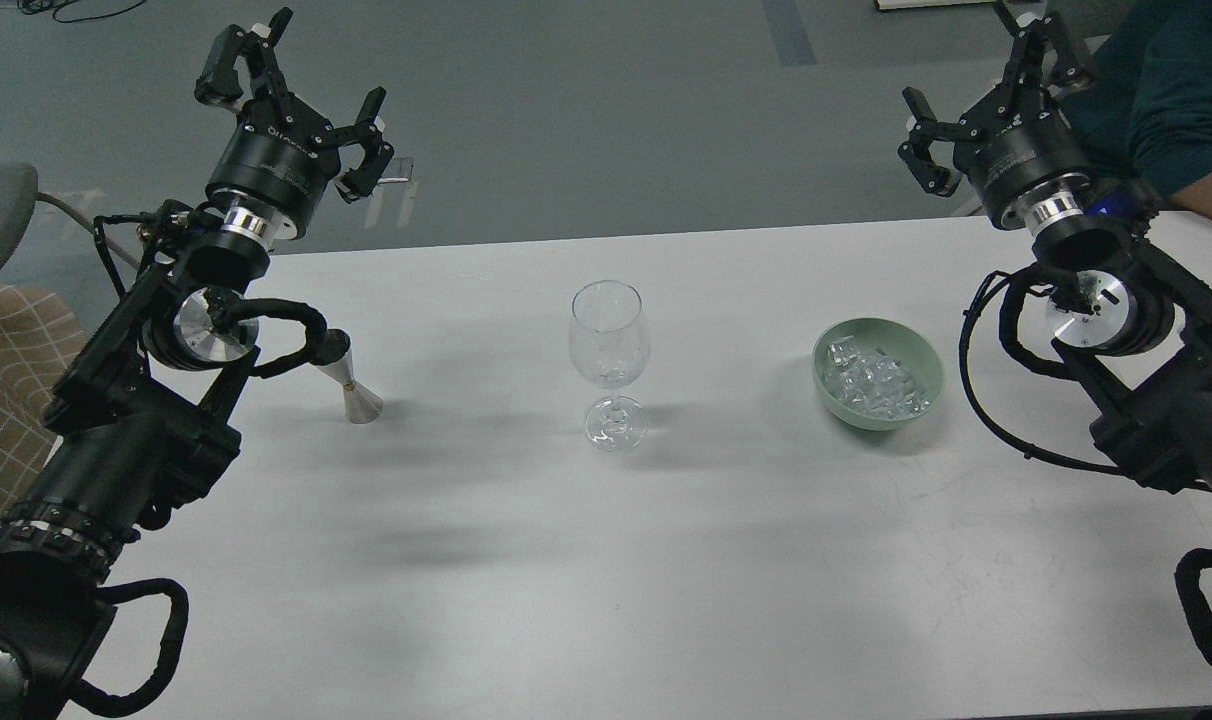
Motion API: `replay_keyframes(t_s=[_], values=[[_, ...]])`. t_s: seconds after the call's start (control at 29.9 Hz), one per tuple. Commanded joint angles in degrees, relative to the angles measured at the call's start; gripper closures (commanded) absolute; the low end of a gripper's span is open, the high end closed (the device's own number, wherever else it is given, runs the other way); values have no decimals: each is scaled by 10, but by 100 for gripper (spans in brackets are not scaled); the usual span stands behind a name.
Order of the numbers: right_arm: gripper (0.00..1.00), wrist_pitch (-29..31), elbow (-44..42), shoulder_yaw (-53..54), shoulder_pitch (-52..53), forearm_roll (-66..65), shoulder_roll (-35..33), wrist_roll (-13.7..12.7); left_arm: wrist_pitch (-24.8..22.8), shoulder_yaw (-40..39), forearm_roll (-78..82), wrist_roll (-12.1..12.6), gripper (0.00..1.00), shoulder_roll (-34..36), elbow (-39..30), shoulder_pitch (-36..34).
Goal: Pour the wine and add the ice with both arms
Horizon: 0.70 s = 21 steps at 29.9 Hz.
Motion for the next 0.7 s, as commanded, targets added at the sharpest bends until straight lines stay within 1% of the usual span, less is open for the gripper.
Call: replay_keyframes(t_s=[0.0, 0.17, 0.2, 0.23, 0.3, 0.33, 0.37, 0.4, 0.43, 0.5, 0.57, 0.67], values=[[0, -1, 1, 0, -2, 0, 1, 0, 0, 0, 0, 3, 1, 3, -7, 1], [0, -1, 3, 0, -4, 0, 0, 1, 1, -2, -1, 15, 1, 3, -8, 1], [0, -1, 3, 0, -5, 0, 0, 1, 1, -3, -2, 23, 1, 3, -8, 1], [0, -1, 3, 0, -5, 0, 0, 1, 1, -9, -3, 41, 1, 2, -12, 1], [0, -1, 3, 0, -5, 0, 0, 1, 2, -18, -11, 66, 1, 2, -23, 3], [0, -1, 3, 0, -6, 0, 0, 1, 3, -27, -30, 95, 2, 3, -35, 11], [0, -1, 4, 0, -6, 0, 0, 1, 3, -33, -42, 112, 2, 4, -43, 18], [0, -2, 4, 0, -6, 0, 0, 1, 5, -41, -64, 138, 2, 10, -60, 26], [0, -1, 4, 0, -6, 0, 0, 1, 12, -48, -83, 160, 2, 19, -79, 33], [0, -2, 4, 0, -7, 0, 0, 1, 20, -57, -94, 172, 2, 32, -94, 42], [0, -2, 4, 0, -7, 0, 0, 1, 41, -65, -100, 177, 3, 53, -121, 67], [0, -3, 5, 0, -7, 0, 0, 1, 60, -92, -118, 186, 3, 87, -192, 119]])
